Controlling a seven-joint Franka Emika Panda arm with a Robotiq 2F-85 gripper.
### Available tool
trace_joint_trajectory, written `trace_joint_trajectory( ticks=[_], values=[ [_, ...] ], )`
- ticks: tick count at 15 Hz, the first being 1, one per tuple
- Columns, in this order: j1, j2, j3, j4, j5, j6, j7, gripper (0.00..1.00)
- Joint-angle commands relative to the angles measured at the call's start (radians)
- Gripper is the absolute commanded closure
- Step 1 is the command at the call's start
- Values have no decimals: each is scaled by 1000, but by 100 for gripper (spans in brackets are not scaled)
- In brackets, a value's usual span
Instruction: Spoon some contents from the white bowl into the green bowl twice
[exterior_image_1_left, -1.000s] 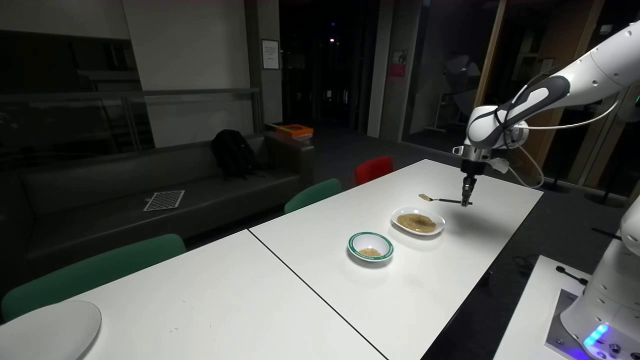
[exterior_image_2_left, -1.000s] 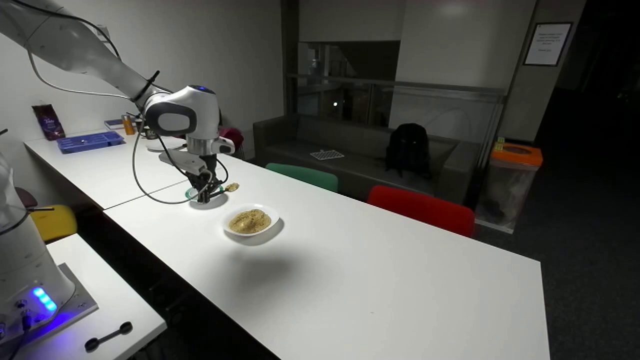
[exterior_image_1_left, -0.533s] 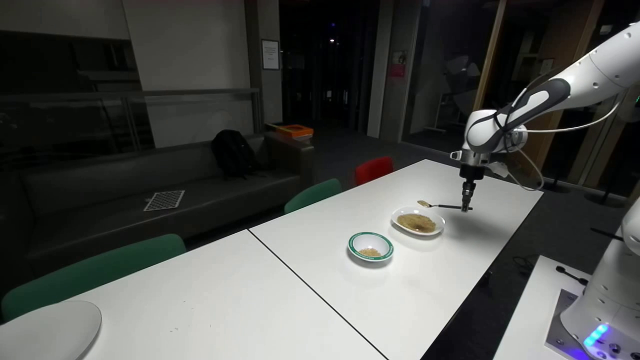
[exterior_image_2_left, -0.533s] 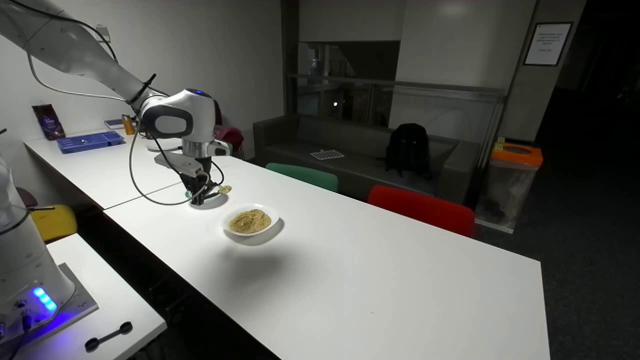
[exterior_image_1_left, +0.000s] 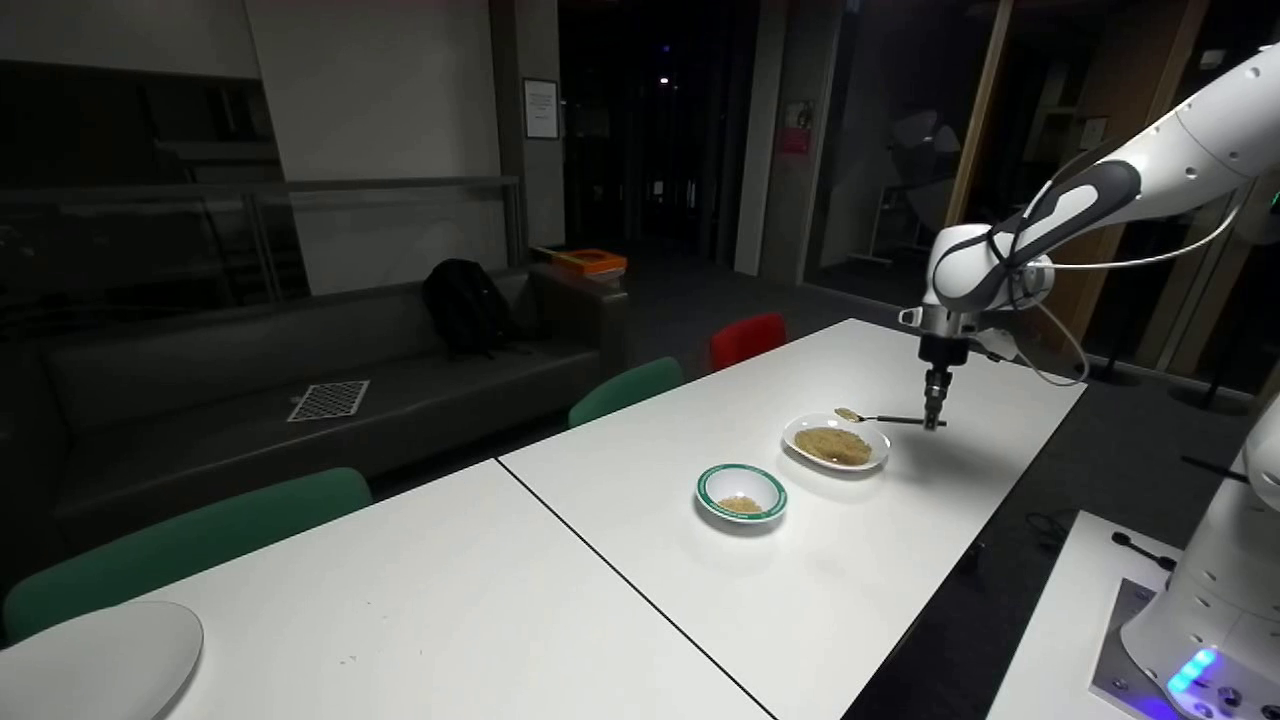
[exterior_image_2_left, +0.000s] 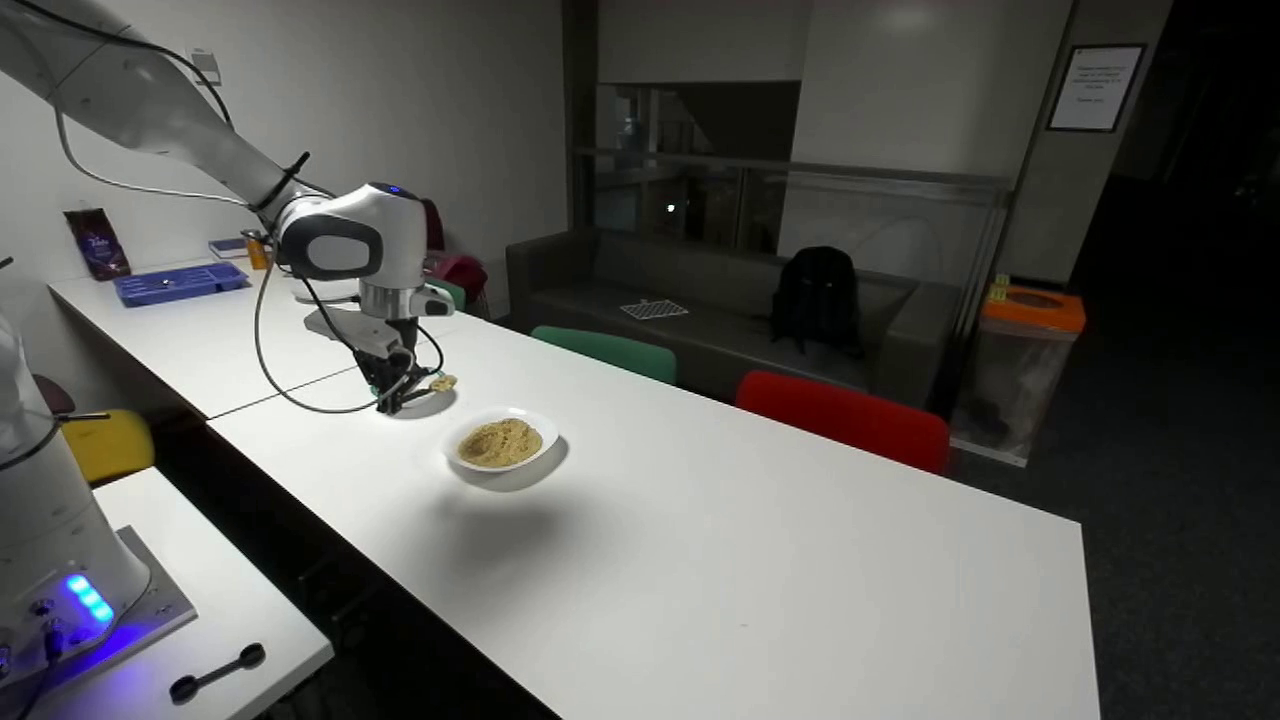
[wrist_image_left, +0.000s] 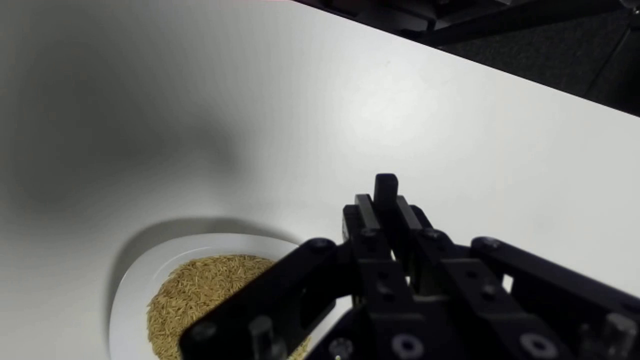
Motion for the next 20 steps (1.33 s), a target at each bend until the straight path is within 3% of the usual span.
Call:
trace_joint_trajectory(
  ticks=[1, 11, 20],
  values=[
    [-10, -28, -2, -21, -26, 40, 7, 97],
    [-5, -32, -4, -8, -16, 46, -2, 97],
    [42, -12, 61, 9, -48, 32, 20, 97]
  ],
)
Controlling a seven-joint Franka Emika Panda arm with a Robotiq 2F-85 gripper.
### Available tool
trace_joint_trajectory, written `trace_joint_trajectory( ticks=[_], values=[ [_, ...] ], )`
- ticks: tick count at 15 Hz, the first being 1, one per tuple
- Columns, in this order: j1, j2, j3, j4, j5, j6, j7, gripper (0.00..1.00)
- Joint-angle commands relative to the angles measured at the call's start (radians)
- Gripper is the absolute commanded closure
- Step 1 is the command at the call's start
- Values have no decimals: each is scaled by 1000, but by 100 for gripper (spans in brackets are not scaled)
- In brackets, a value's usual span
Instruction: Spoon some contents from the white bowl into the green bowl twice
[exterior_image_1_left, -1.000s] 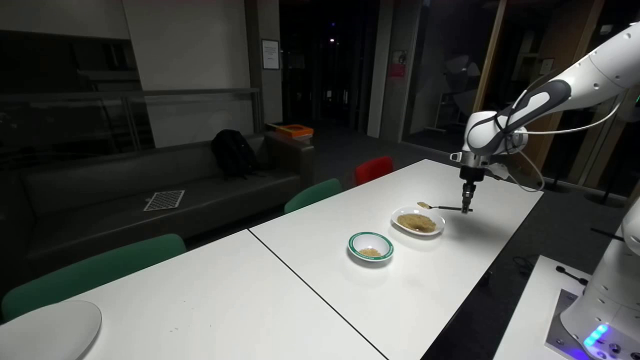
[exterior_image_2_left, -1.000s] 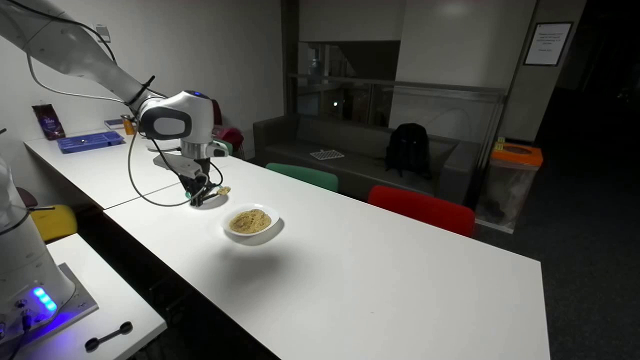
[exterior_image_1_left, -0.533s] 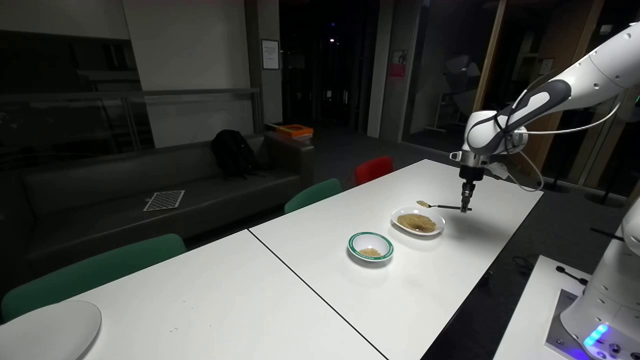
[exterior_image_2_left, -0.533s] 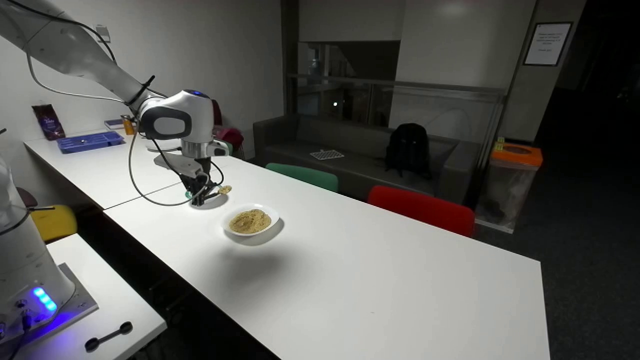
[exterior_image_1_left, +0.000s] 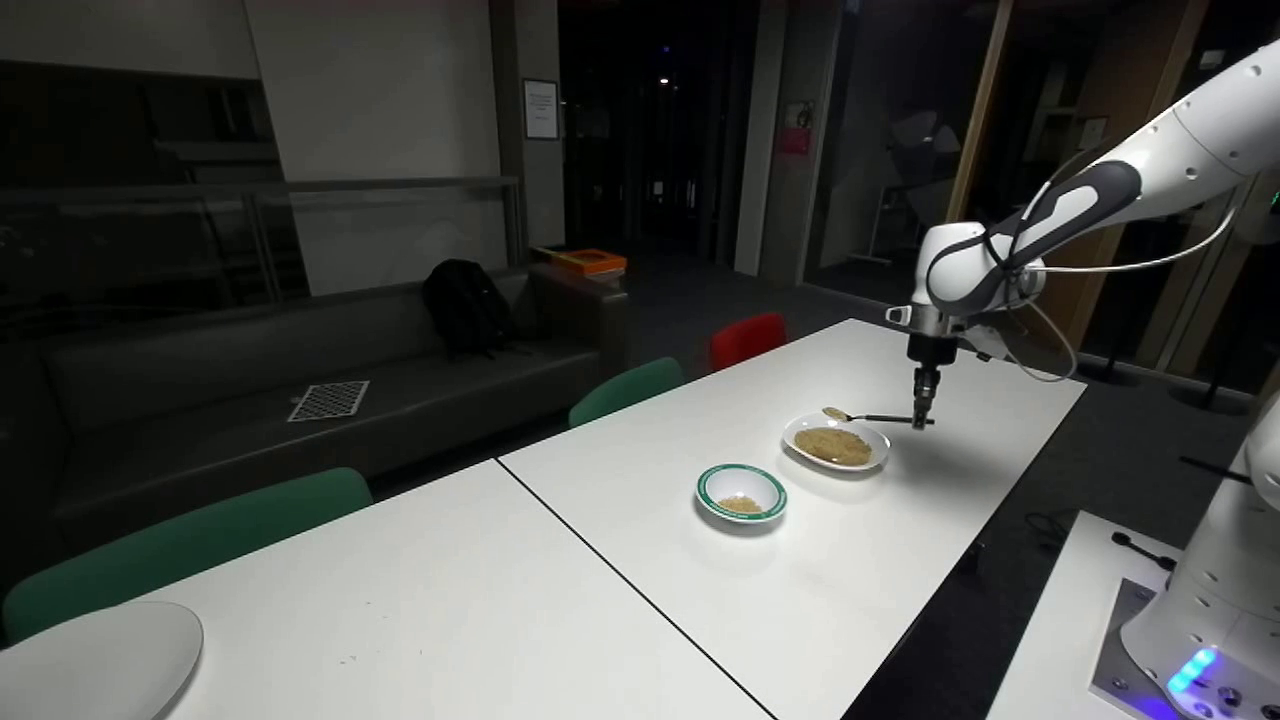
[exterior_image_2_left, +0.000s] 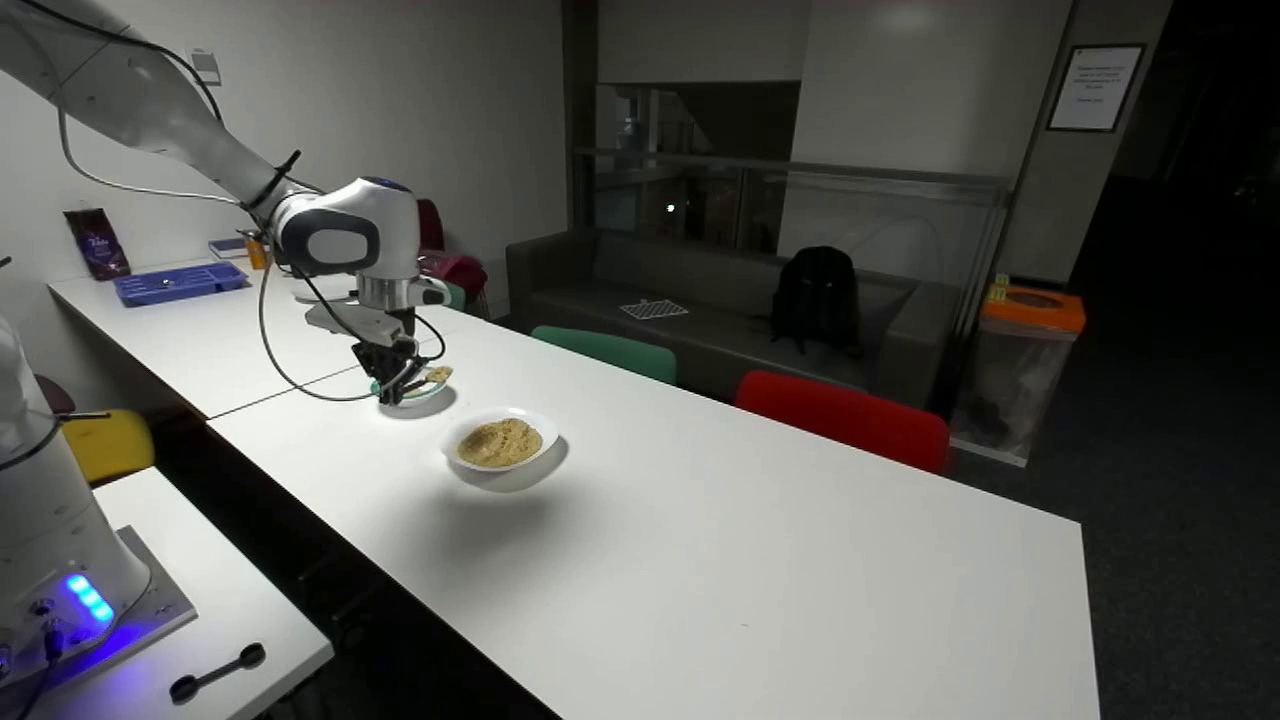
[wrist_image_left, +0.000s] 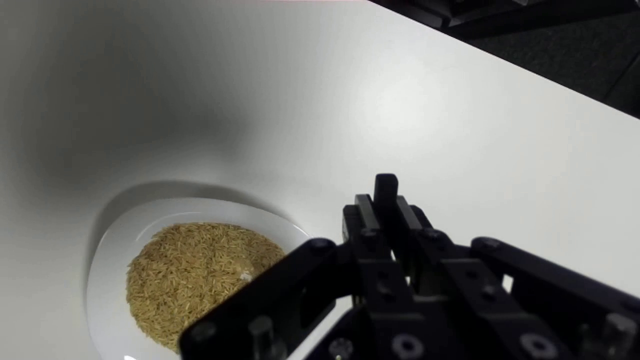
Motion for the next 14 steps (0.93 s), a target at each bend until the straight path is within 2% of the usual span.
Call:
trace_joint_trajectory(
  ticks=[1, 14],
  values=[
    [26, -6, 30, 8, -29, 1, 21, 97],
    [127, 72, 152, 76, -103, -18, 86, 97]
  ],
)
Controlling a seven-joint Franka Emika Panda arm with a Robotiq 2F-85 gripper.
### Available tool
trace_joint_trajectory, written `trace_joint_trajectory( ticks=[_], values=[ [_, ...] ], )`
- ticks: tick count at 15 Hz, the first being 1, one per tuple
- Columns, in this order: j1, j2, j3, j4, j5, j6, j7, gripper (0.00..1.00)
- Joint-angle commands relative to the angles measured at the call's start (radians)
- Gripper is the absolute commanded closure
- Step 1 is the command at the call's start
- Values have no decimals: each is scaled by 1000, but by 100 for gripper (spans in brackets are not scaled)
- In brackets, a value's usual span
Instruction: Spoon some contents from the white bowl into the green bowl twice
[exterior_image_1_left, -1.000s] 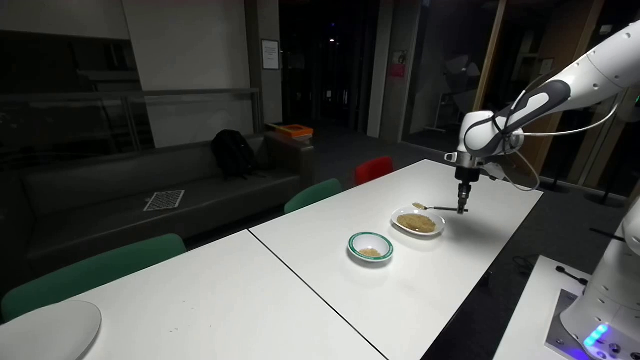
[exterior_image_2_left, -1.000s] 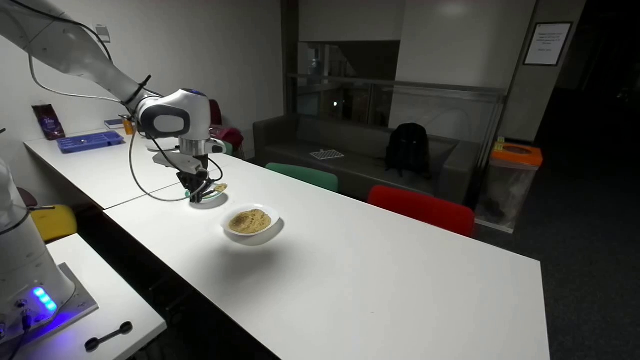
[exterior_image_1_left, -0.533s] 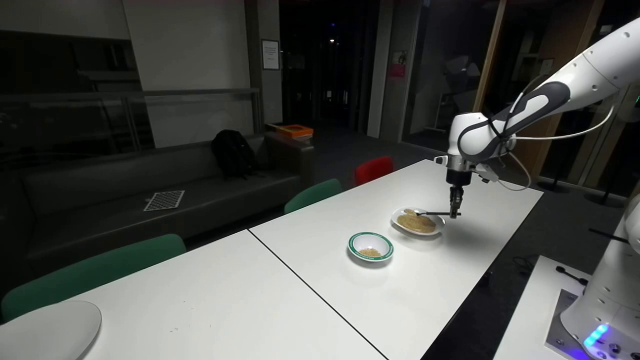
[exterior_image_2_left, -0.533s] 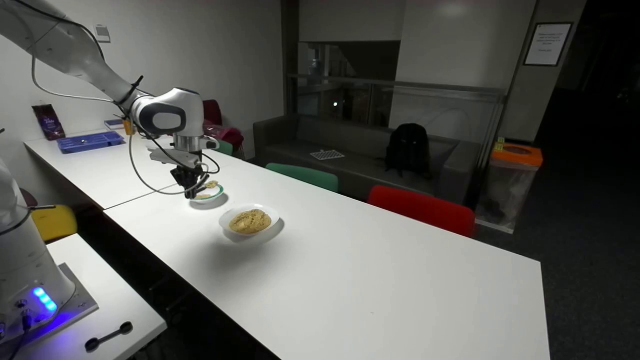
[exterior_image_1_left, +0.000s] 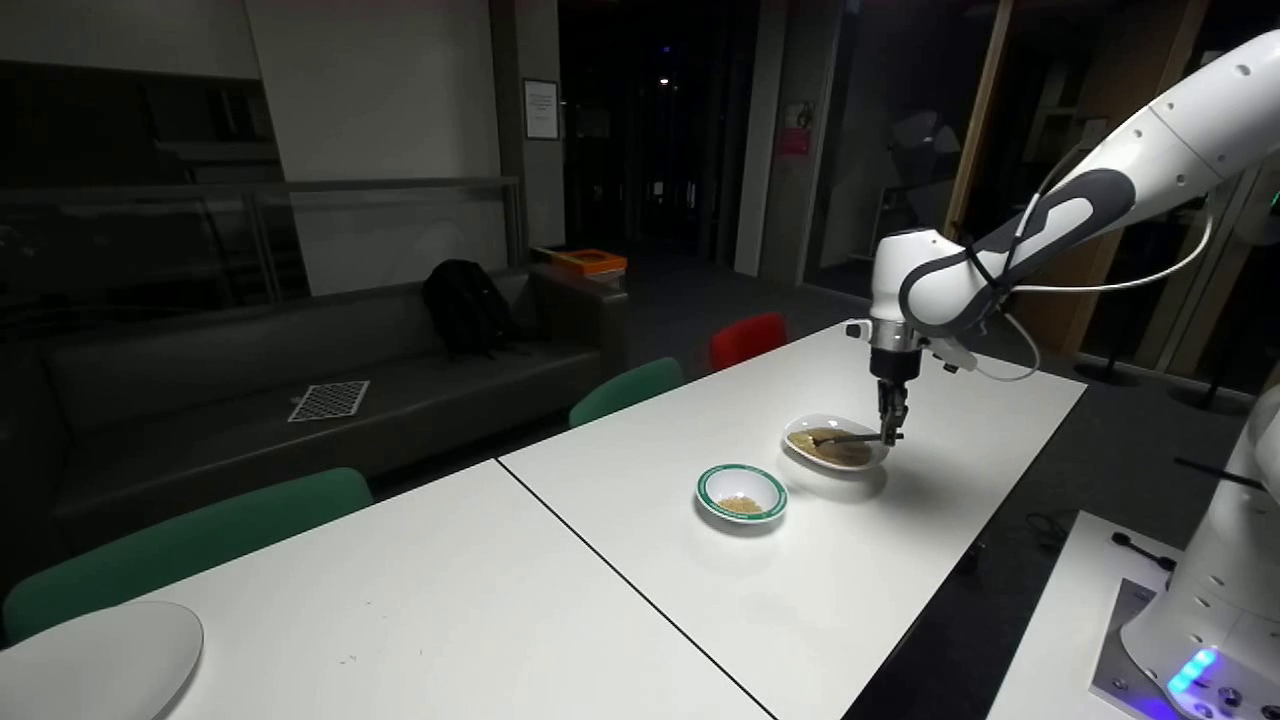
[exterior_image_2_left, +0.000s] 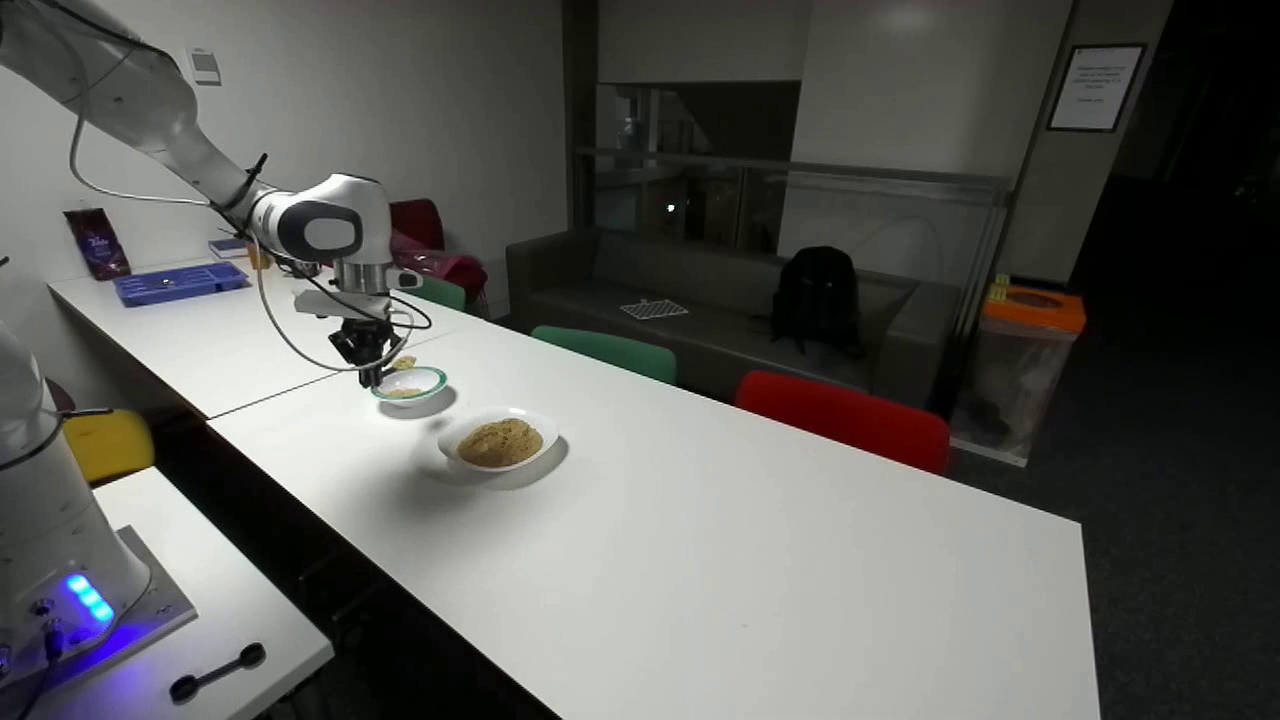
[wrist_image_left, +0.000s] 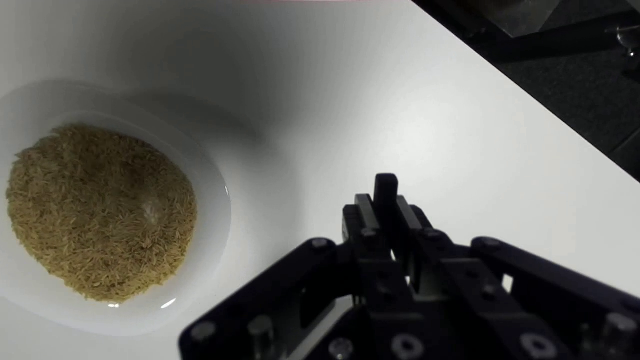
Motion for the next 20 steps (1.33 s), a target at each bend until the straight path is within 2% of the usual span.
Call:
trace_joint_trajectory(
  ticks=[1, 13, 20],
  values=[
    [21, 44, 29, 55, -47, -21, 49, 97],
    [40, 222, 82, 218, -107, -67, 120, 97],
    [40, 325, 89, 331, -142, -156, 162, 97]
  ],
)
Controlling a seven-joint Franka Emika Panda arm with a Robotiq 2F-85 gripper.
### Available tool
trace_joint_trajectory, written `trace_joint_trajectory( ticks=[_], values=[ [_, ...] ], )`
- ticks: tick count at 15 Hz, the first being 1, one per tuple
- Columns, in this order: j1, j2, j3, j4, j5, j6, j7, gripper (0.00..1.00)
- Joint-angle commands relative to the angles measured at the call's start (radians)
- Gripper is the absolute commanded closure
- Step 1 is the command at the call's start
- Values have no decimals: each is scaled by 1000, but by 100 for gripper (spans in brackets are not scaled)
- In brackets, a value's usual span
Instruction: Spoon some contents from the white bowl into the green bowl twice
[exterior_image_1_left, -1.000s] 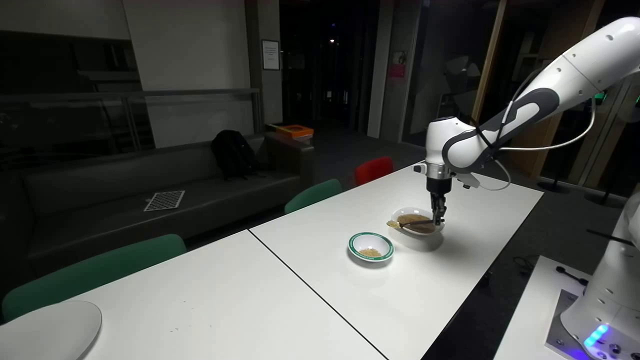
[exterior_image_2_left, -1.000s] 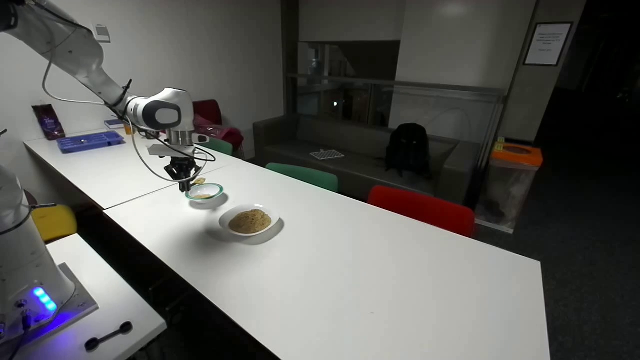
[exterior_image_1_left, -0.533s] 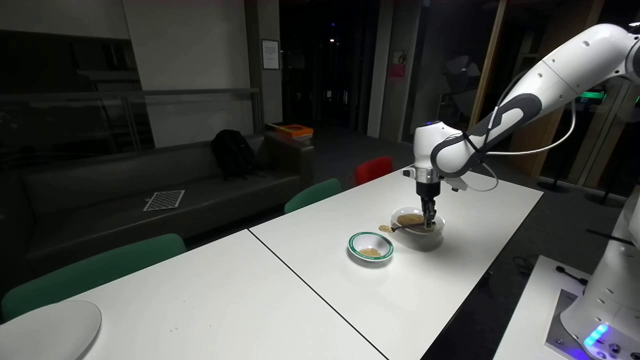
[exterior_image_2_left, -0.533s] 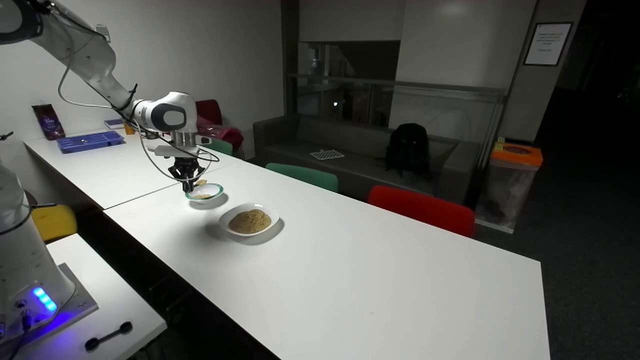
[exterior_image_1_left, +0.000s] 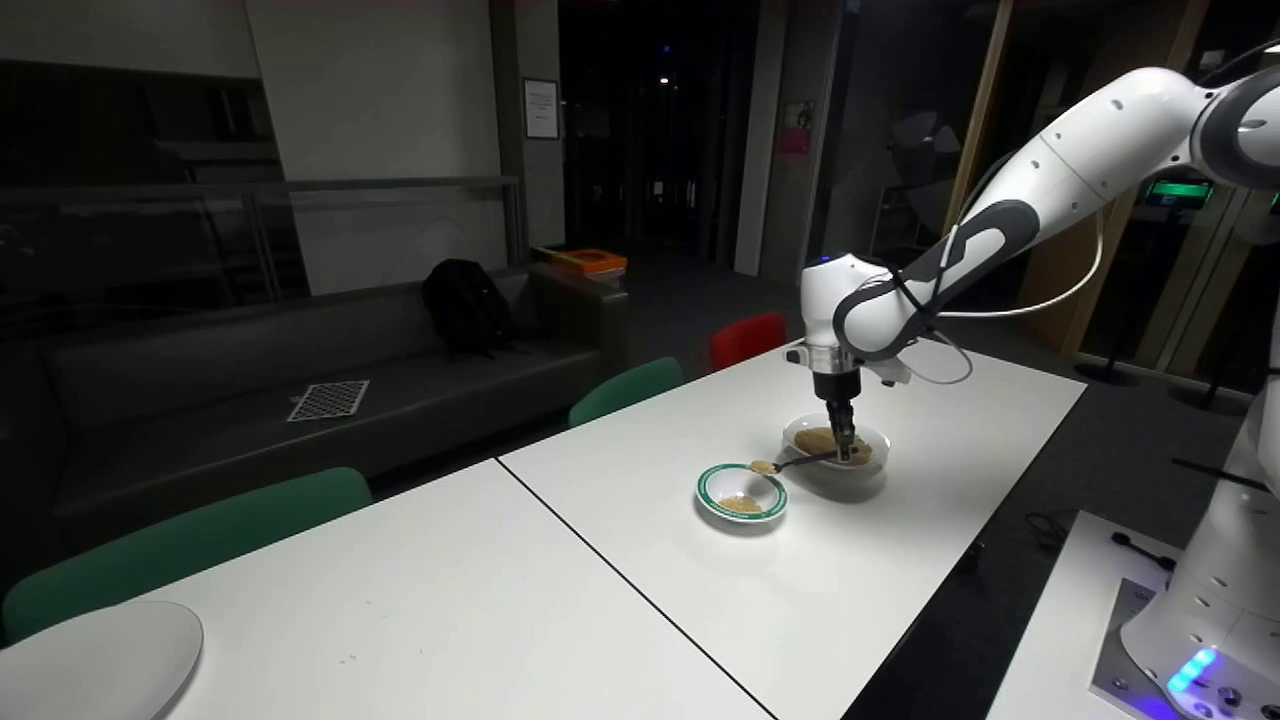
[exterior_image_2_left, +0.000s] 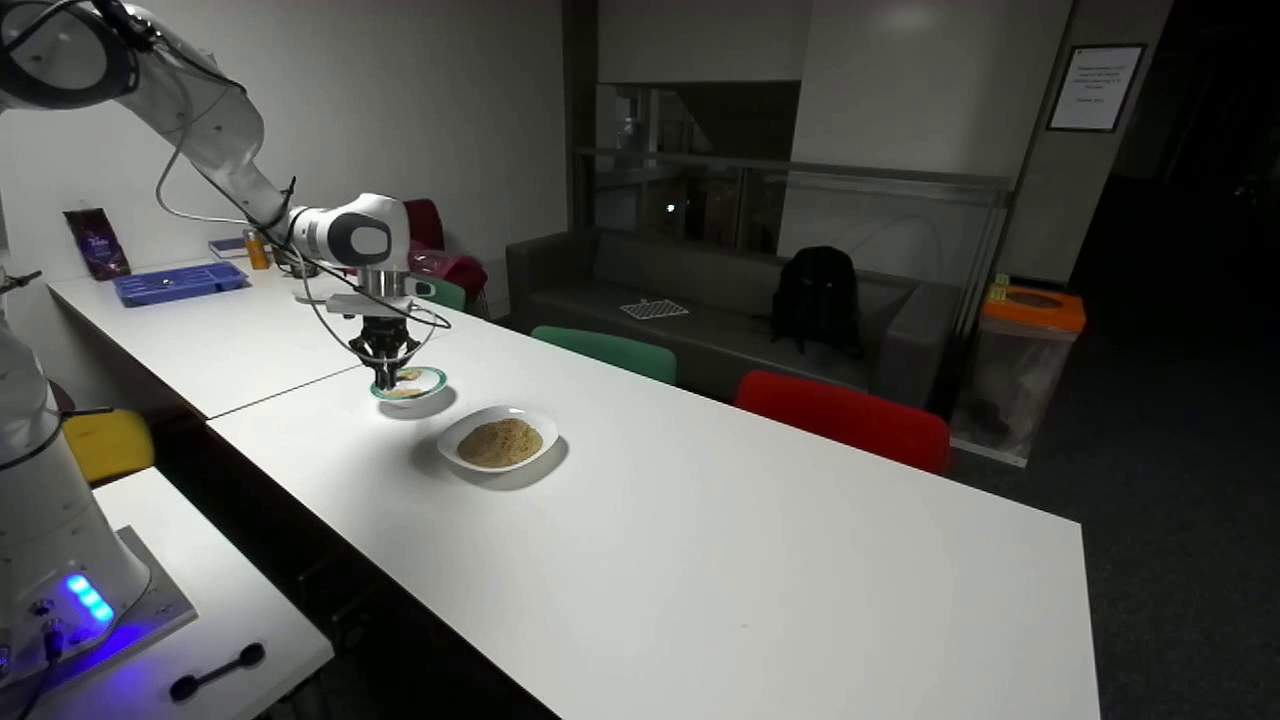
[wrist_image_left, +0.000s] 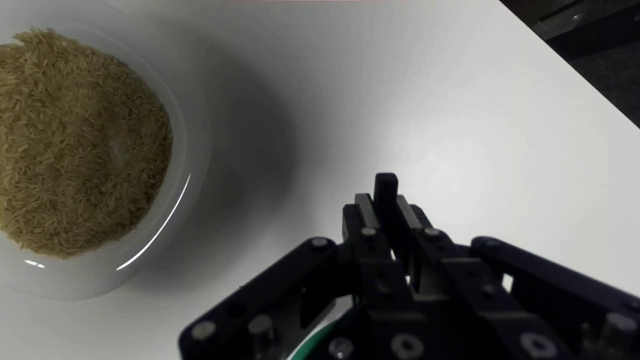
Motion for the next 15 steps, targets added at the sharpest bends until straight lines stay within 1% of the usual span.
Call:
trace_joint_trajectory(
  ticks=[1, 9, 15],
  values=[
    [2, 54, 4, 81, -34, -73, 47, 97],
    [9, 95, 10, 159, -49, -143, 75, 97],
    [39, 124, 29, 200, -58, -182, 132, 97]
  ],
)
